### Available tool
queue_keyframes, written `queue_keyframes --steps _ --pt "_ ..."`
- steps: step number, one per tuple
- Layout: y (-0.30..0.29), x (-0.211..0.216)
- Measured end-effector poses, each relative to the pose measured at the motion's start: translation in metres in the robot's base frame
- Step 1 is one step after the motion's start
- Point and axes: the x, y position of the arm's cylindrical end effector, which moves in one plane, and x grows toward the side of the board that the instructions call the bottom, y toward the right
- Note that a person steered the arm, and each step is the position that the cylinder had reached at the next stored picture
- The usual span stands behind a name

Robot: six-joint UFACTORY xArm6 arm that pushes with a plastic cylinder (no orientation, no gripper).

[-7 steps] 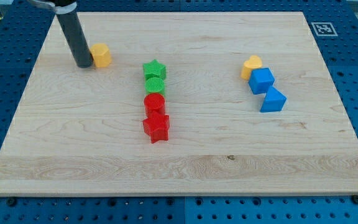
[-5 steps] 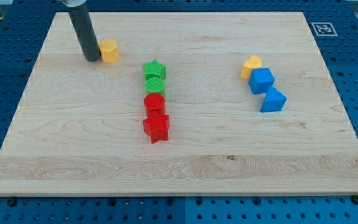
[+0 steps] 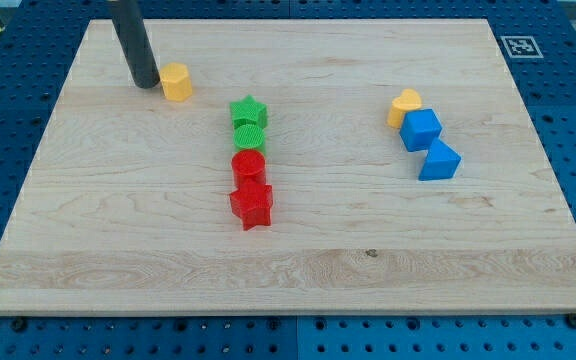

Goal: Place the yellow hexagon towards the top of the yellow heart

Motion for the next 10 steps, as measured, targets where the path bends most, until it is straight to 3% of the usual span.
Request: queue_keyframes --steps 3,5,7,10 --pt "-0.005 0.000" --pt "0.046 0.000" --pt "0.044 0.018" --pt "0.093 0.019"
